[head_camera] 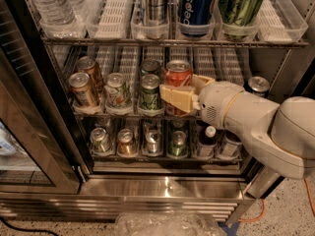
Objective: Pick coke can from middle shelf of fridge
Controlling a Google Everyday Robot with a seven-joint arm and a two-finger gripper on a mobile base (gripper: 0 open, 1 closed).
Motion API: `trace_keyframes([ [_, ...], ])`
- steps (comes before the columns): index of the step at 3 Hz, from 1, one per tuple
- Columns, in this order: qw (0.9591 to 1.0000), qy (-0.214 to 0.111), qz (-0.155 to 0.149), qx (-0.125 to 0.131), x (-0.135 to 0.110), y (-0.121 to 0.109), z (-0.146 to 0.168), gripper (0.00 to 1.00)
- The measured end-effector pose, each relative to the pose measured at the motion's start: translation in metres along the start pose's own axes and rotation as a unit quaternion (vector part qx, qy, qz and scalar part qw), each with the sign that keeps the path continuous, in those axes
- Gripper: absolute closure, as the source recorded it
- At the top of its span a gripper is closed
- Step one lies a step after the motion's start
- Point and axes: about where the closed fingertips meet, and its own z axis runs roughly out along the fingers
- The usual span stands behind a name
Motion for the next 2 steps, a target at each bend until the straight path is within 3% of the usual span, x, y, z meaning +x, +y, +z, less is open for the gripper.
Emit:
trace_keyframes([
  [1, 0.9987, 0.016, -0.012, -0.048, 0.002, 0.021, 0.002, 1.00],
  [2, 0.9913, 0.078, -0.007, -0.106, 0.024, 0.048, -0.019, 1.00],
])
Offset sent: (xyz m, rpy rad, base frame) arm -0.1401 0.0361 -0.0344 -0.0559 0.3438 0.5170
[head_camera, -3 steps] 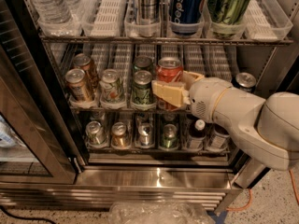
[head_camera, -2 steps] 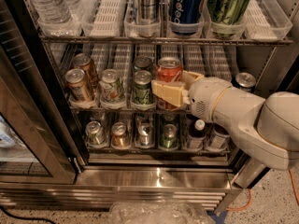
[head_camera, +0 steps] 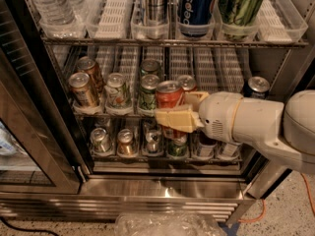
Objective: Pick coke can from middle shelf of fridge
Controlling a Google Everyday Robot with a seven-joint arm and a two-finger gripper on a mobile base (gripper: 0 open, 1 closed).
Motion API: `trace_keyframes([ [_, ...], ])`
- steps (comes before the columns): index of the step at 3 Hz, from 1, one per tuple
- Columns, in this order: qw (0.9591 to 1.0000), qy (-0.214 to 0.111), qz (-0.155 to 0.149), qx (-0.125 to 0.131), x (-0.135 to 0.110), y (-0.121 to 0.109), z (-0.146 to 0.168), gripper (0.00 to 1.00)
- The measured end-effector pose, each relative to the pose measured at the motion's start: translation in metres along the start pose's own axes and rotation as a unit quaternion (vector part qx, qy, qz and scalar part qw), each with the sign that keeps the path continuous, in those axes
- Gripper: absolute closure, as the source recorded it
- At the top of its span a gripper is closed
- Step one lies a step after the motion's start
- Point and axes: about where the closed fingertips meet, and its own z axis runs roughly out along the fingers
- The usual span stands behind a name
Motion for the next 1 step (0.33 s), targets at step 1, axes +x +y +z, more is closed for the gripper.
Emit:
trace_keyframes([
  [1, 0.9991, 0.007, 0.025, -0.034, 0.0028, 0.0168, -0.0047, 1.00],
])
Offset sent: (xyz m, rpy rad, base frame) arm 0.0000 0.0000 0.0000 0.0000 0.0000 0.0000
